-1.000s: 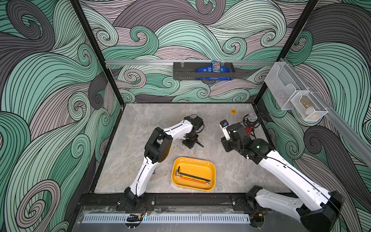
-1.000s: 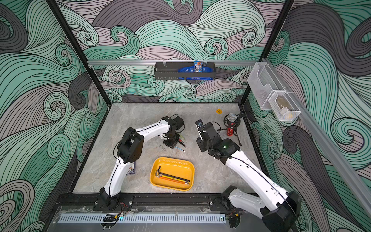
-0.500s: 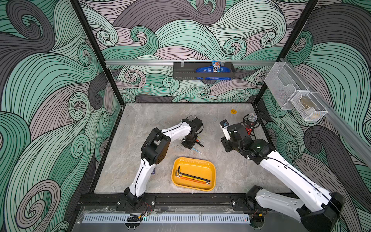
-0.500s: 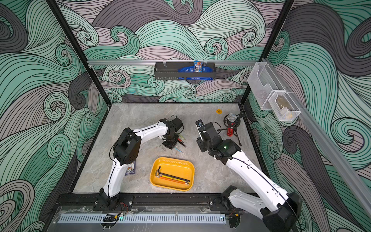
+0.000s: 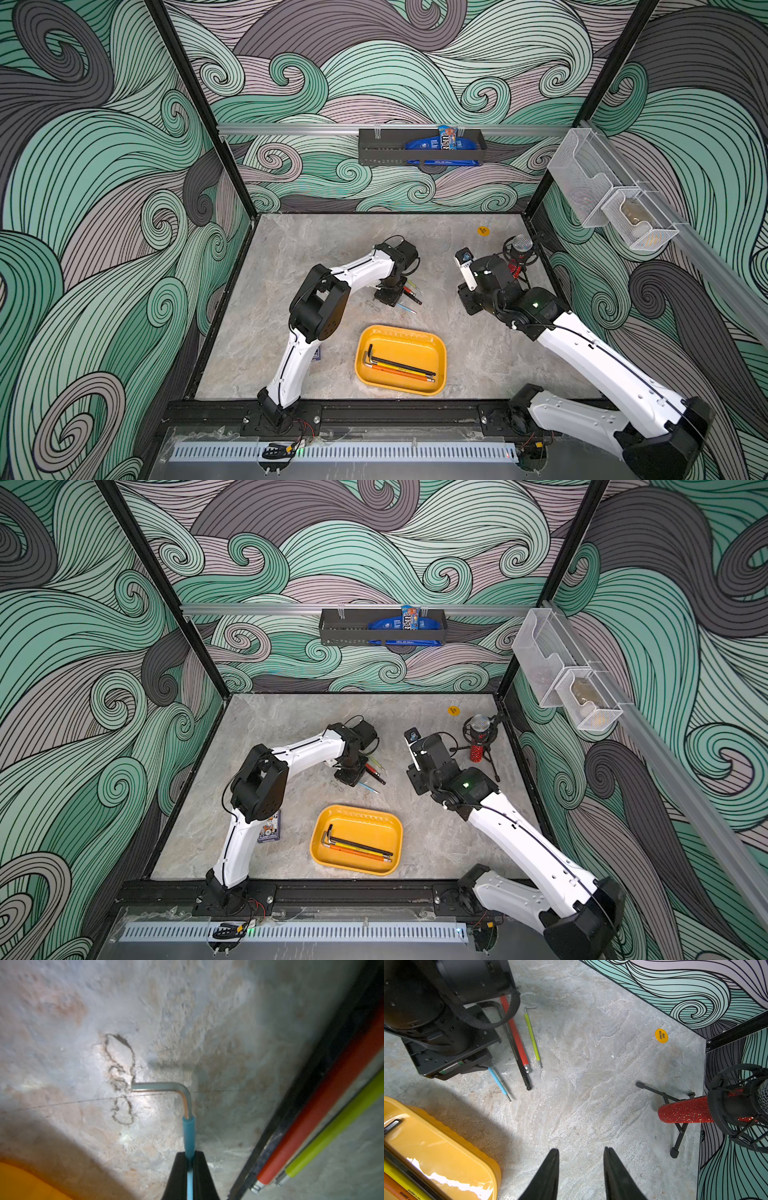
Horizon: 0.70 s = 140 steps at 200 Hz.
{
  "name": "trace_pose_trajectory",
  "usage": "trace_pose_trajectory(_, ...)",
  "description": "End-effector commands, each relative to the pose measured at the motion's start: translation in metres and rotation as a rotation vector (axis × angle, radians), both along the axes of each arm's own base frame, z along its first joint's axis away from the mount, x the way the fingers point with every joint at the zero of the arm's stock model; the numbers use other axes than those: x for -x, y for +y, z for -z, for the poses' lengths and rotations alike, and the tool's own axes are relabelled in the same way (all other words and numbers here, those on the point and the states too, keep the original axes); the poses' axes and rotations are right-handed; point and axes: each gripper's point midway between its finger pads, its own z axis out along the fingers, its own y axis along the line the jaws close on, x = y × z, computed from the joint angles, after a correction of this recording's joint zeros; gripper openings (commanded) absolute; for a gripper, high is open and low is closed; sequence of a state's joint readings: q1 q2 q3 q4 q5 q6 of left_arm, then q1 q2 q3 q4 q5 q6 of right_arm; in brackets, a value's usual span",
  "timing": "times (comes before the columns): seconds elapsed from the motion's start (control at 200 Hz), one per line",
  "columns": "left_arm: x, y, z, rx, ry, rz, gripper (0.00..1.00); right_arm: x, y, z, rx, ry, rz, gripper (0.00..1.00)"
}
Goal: Put the hex key on the desktop into the storage box
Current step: Pick up the Allen key from the center of the board, then place the Allen key in the storage box.
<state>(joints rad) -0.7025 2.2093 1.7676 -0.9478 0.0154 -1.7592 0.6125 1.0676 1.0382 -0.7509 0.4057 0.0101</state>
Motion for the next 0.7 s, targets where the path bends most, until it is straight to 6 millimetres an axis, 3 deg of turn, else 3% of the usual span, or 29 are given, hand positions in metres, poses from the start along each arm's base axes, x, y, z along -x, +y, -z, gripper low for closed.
trace_pose_trajectory(0.0,0.0,0.003,-0.035,0.02,-0.028,-0.03,0.0,0.005,0.002,0.0,-0.014,-0.001,-0.019,0.39)
trace_pose_trajectory(0.395,0.026,0.009,-0.085,0.086,-0.043,-0.065,0.0,0.005,-0.001,-0.002,-0.005,-0.012,-0.007,0.38)
trace_pose_trajectory(0.53,0.053,0.008,-0.104,0.116,-0.048,-0.076,0.0,0.004,-0.002,-0.005,-0.005,-0.021,0.0,0.38)
trace_pose_trajectory(0.695,0.1,0.002,-0.116,0.144,-0.04,-0.071,0.0,0.003,-0.001,-0.01,-0.023,-0.029,0.005,0.38)
